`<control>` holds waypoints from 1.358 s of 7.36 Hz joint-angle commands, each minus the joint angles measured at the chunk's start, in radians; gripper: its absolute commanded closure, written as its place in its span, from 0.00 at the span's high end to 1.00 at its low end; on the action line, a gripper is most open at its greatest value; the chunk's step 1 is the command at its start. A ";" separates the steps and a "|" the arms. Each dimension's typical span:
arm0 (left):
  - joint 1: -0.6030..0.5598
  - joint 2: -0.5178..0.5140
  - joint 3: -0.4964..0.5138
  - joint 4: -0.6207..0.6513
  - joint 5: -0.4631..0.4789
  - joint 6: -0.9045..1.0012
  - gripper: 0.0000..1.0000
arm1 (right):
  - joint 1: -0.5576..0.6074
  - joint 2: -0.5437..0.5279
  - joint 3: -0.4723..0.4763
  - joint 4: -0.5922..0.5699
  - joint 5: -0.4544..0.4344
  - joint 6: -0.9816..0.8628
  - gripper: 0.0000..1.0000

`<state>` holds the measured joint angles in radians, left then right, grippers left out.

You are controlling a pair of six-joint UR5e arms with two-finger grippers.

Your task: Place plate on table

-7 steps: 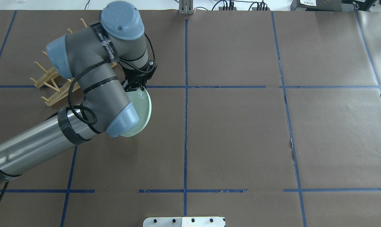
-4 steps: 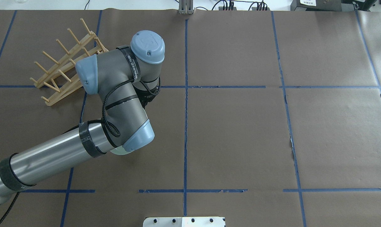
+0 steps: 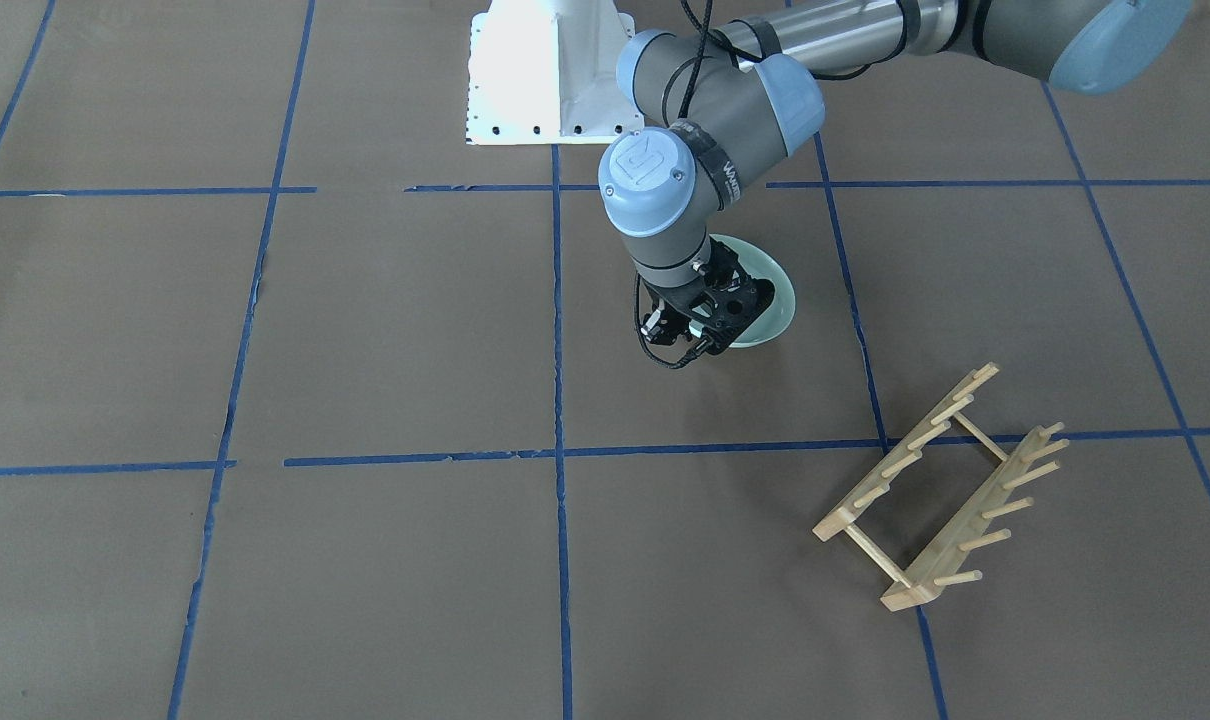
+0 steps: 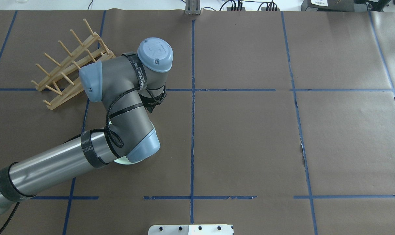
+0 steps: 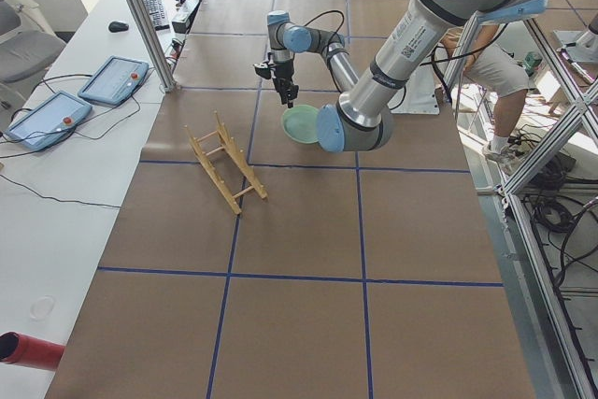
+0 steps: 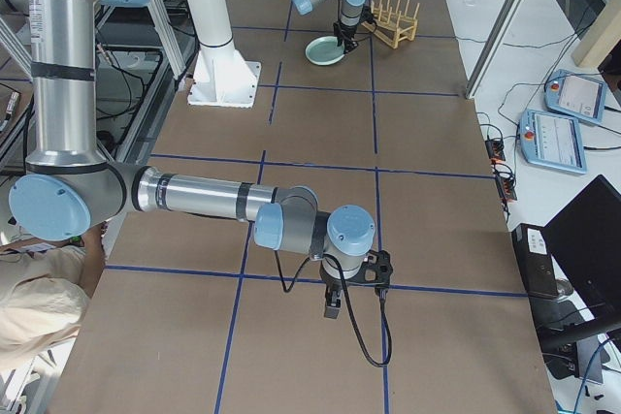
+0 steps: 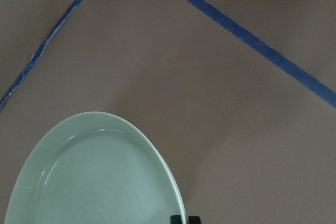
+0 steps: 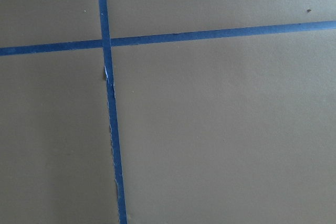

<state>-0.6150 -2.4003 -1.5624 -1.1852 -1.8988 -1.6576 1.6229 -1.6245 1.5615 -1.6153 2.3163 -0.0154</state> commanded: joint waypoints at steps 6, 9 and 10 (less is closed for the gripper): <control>-0.727 0.348 -0.275 -0.005 -0.270 1.260 1.00 | 0.000 0.000 0.000 0.000 0.000 0.000 1.00; -1.113 0.521 -0.126 -0.008 -0.281 1.876 1.00 | 0.000 0.000 -0.001 0.000 0.000 0.000 1.00; -1.178 0.551 -0.052 -0.014 -0.290 1.907 1.00 | 0.000 0.000 0.000 0.000 0.000 0.000 1.00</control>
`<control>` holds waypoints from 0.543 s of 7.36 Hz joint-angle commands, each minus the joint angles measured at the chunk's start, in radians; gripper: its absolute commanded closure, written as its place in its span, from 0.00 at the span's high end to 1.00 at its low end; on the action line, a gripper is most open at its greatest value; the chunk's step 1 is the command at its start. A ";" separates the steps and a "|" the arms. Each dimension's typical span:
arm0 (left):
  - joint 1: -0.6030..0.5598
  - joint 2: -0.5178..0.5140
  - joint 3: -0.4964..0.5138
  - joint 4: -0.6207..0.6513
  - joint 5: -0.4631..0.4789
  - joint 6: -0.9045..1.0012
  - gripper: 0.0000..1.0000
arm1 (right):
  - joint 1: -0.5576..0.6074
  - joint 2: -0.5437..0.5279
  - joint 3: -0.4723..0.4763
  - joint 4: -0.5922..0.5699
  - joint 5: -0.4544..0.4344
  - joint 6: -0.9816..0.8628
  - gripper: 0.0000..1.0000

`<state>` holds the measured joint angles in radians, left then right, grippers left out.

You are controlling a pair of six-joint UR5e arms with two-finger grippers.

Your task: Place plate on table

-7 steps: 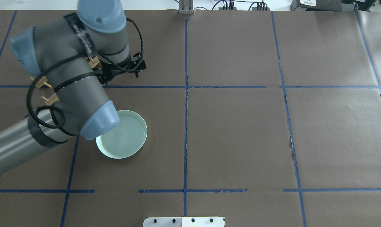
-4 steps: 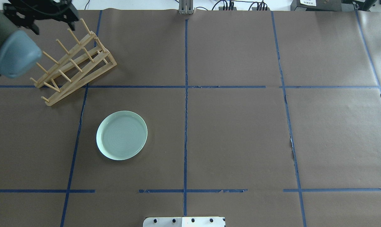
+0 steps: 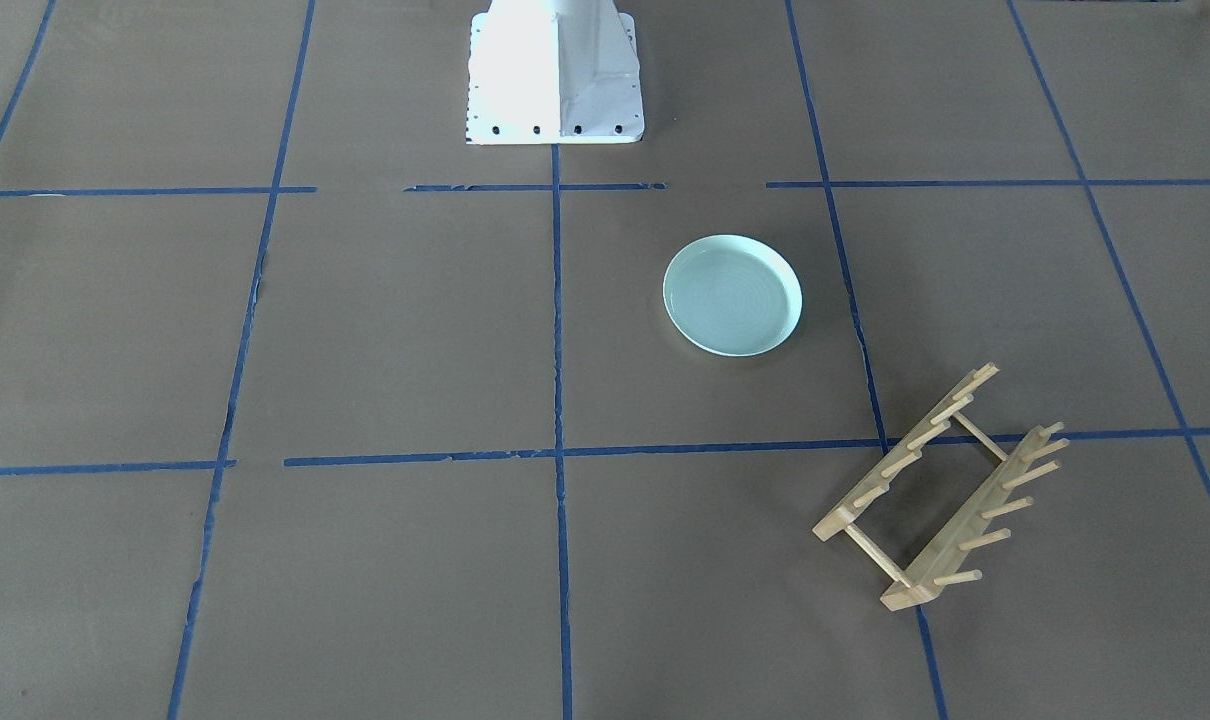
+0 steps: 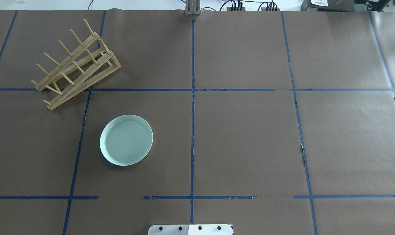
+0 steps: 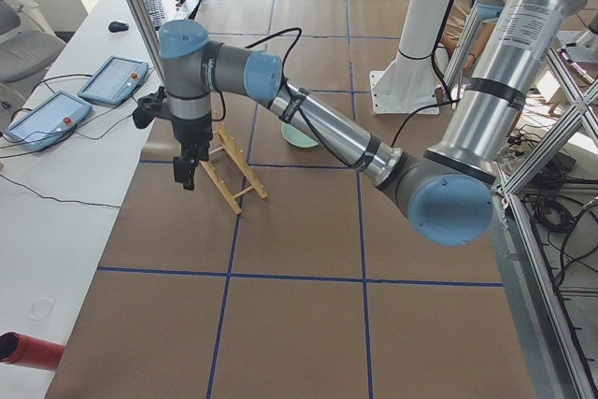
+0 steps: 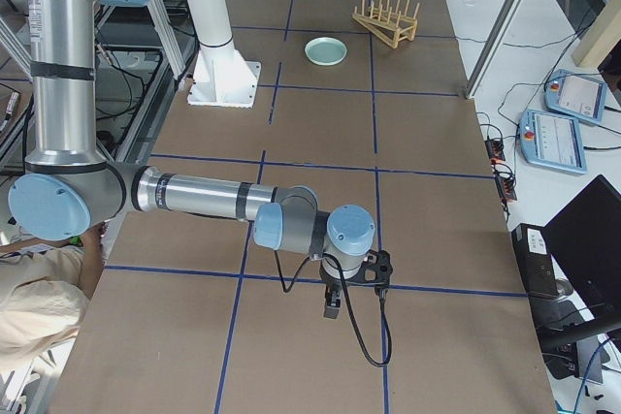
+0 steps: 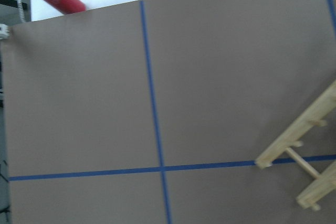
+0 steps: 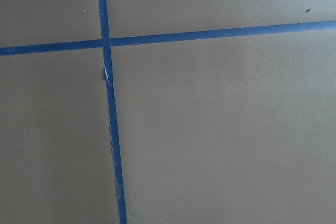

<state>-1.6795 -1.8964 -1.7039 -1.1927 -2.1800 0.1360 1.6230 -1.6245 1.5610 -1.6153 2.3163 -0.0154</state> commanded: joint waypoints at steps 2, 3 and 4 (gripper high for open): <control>-0.114 0.224 0.125 -0.168 -0.058 0.113 1.00 | 0.000 0.000 -0.001 0.000 0.000 0.000 1.00; -0.114 0.279 0.125 -0.268 -0.095 0.113 1.00 | 0.000 0.000 -0.001 0.000 0.000 0.000 1.00; -0.111 0.283 0.139 -0.284 -0.181 0.109 1.00 | 0.000 0.000 -0.001 0.000 0.000 0.000 1.00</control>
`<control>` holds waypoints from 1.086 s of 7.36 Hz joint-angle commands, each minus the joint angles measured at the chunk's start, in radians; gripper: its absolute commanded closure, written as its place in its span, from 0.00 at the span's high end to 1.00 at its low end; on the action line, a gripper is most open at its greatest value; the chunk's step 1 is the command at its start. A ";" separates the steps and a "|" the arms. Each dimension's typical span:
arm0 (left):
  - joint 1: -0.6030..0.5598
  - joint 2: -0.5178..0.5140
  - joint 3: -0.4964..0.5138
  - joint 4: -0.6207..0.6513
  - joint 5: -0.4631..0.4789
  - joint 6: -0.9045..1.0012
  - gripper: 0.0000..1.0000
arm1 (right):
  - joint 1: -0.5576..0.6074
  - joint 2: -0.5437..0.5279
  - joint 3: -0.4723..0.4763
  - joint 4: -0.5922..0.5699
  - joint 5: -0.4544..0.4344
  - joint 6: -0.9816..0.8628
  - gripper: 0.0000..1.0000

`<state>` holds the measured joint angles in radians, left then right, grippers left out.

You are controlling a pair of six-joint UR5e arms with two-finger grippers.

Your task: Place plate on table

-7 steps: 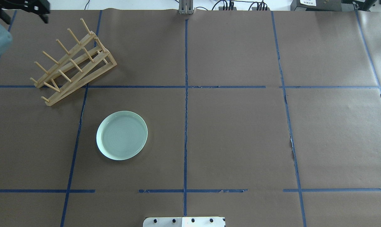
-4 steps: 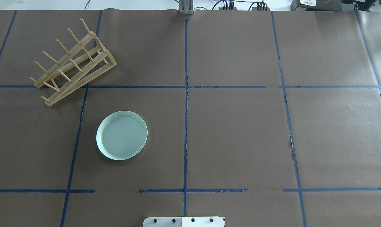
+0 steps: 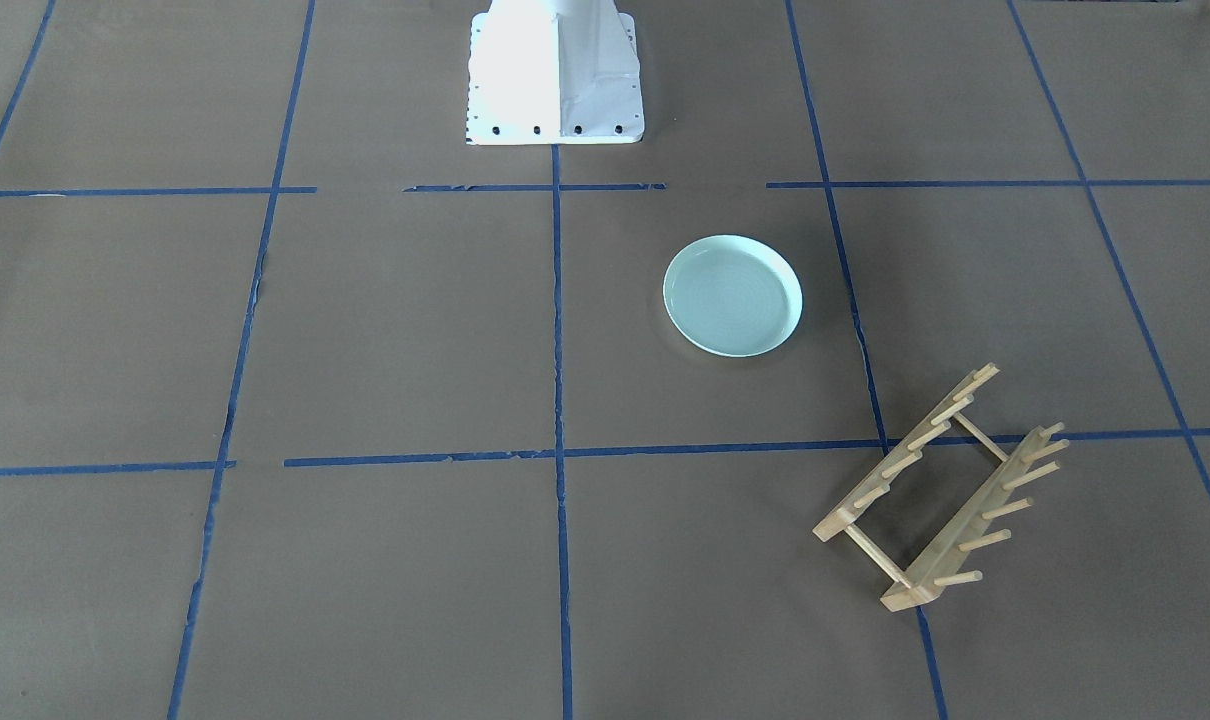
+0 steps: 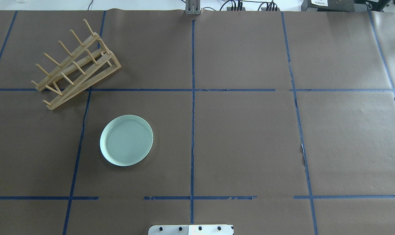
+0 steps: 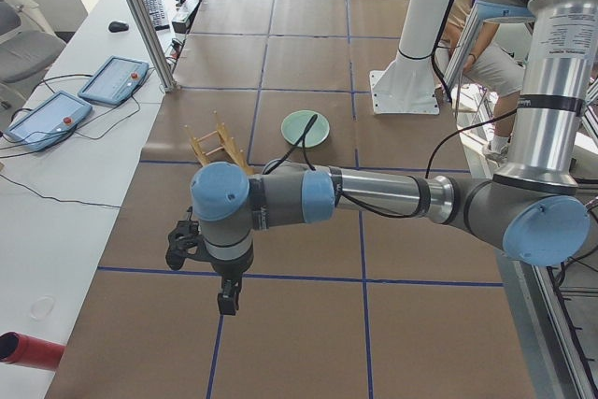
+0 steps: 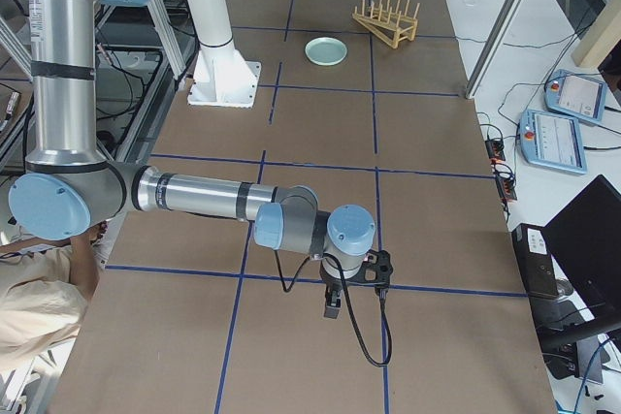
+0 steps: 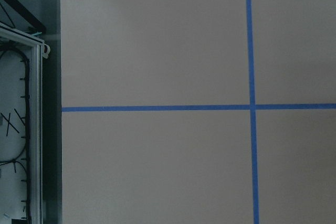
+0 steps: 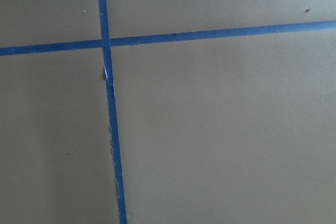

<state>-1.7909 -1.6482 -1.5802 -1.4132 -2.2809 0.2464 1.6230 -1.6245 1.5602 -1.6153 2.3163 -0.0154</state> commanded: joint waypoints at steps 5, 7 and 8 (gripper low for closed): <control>0.126 0.028 -0.021 -0.069 -0.138 -0.141 1.00 | 0.000 0.000 0.000 0.000 0.000 0.000 1.00; 0.126 0.039 -0.003 -0.064 -0.140 -0.145 1.00 | 0.000 0.000 0.000 0.000 0.000 0.000 1.00; 0.126 0.038 -0.014 -0.064 -0.128 -0.150 1.00 | 0.000 0.000 0.001 0.000 0.000 0.000 1.00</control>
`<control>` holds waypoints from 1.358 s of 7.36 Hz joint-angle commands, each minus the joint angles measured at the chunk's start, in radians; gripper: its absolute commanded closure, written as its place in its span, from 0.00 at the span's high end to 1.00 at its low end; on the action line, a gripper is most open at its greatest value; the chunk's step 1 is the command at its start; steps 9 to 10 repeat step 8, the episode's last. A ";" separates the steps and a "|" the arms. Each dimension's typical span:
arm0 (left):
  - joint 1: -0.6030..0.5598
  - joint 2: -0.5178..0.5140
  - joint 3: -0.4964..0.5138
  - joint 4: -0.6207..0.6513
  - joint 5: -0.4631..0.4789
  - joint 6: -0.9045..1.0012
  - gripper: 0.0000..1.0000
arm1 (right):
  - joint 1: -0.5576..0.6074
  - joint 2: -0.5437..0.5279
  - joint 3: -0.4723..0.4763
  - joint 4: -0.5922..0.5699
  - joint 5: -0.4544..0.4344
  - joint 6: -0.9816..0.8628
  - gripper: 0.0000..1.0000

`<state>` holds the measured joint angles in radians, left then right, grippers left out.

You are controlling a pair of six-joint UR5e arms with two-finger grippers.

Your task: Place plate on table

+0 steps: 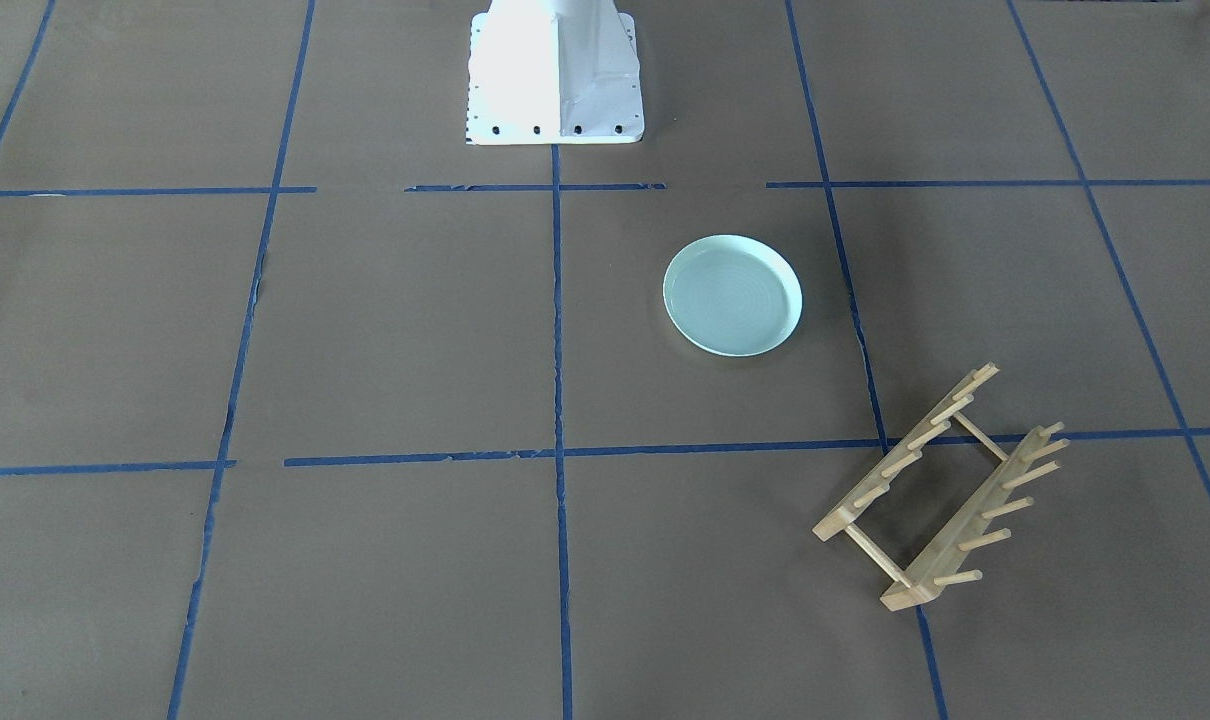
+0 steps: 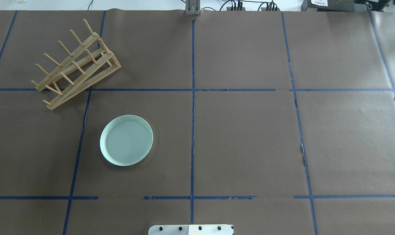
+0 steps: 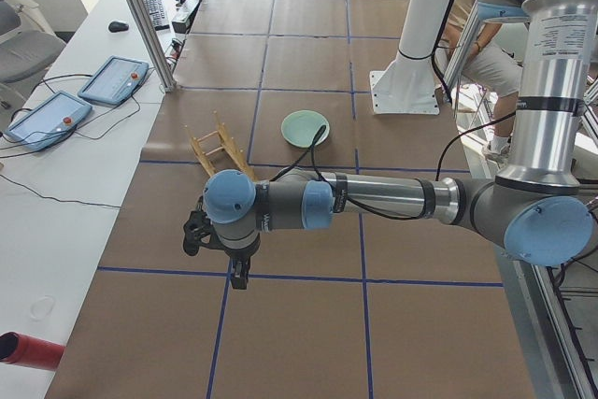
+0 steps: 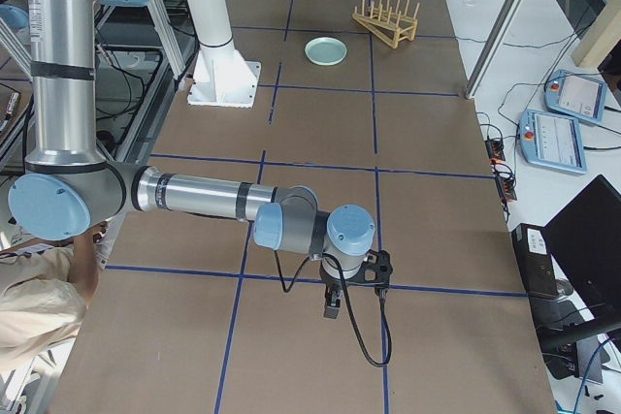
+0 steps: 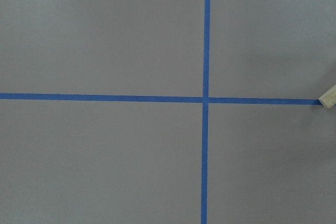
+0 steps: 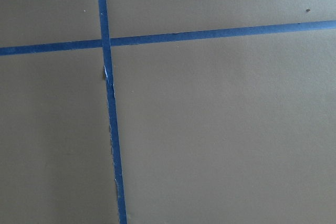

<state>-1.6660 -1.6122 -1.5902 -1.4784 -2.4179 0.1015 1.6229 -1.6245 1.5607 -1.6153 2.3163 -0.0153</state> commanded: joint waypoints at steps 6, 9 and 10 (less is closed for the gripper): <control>-0.005 0.011 -0.054 -0.005 0.008 -0.005 1.00 | 0.000 0.000 0.001 0.000 0.000 0.000 1.00; -0.005 0.009 -0.054 -0.005 0.008 -0.005 1.00 | 0.000 0.000 0.001 0.000 0.000 0.000 1.00; -0.005 0.009 -0.054 -0.005 0.008 -0.005 1.00 | 0.000 0.000 0.001 0.000 0.000 0.000 1.00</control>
